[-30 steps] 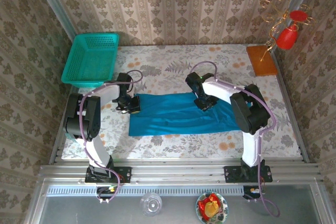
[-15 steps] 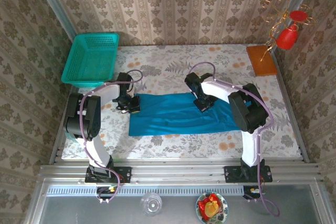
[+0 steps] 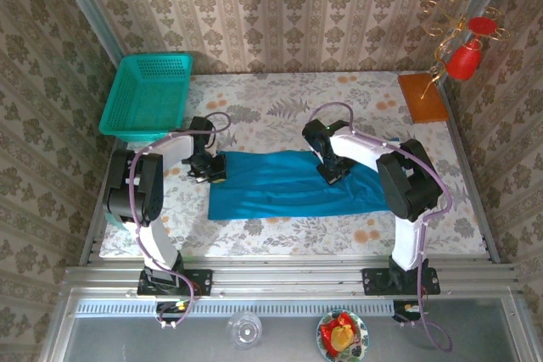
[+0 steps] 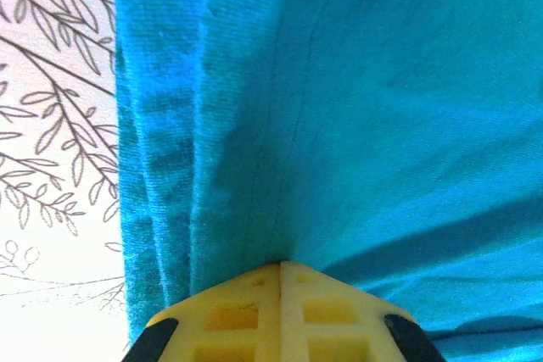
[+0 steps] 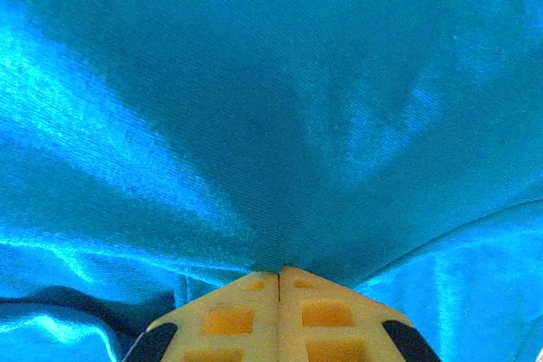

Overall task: Fold the inside-out t-shirt
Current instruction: Smooth out the T-shirt at the center of the table.

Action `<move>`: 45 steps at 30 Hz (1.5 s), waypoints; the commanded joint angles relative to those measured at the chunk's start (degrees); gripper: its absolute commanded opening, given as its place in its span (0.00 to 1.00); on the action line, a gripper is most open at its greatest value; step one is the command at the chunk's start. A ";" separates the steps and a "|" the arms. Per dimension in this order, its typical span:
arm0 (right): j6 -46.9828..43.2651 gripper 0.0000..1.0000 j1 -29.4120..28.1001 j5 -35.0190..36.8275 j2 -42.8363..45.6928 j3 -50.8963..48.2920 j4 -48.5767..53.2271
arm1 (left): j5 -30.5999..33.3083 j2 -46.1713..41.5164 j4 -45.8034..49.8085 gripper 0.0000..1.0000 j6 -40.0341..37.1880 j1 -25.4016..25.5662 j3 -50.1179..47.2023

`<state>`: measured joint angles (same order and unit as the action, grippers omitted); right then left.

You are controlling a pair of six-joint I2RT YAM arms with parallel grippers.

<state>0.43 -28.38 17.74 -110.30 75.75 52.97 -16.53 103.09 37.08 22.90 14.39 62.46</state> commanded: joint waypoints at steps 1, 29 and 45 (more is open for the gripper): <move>1.14 0.00 -0.18 -1.25 0.74 -1.29 2.68 | 2.53 1.50 2.64 0.03 0.24 -0.90 1.08; 19.45 0.46 18.62 -38.94 4.14 0.38 -13.74 | 2.21 2.90 7.39 0.03 -0.51 1.88 11.90; 31.79 0.51 28.20 -45.90 -5.46 -2.07 -26.96 | 5.69 5.03 5.22 0.02 -2.15 -3.38 2.57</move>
<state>29.45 -1.13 -28.91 -114.39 74.56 28.75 -15.86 107.31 39.81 22.17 12.99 67.96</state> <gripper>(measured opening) 0.512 0.051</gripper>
